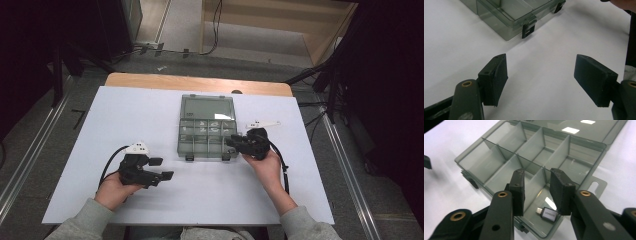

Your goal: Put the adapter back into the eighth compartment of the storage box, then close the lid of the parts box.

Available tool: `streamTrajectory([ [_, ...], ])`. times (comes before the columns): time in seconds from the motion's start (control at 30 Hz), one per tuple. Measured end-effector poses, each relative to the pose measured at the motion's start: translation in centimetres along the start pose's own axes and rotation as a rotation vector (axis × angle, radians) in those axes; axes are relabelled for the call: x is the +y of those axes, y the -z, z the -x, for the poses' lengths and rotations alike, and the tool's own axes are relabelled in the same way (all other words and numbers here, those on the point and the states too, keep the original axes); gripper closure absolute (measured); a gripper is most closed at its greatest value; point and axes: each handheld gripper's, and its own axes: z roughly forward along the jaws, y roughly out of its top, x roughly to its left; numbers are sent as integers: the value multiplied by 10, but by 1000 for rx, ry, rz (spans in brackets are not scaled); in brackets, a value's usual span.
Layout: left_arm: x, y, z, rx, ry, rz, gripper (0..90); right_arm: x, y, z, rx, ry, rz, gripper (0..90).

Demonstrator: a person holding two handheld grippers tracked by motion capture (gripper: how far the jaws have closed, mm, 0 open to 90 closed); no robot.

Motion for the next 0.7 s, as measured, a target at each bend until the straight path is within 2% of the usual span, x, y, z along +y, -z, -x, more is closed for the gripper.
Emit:
streamTrajectory([
  [0.2, -1, 2, 0, 5, 4, 2, 271, 1, 0, -3, 31, 10, -8, 533],
  [0.4, -1, 2, -1, 11, 5, 7, 271, 1, 2, -5, 47, 21, 12, 402],
  [0.5, 0, 3, 0, 29, 6, 7, 271, 1, 5, -6, 44, 23, 16, 398],
  [0.7, 3, 1, -1, 23, 15, 26, 270, -2, 7, -4, 40, 22, 23, 370],
])
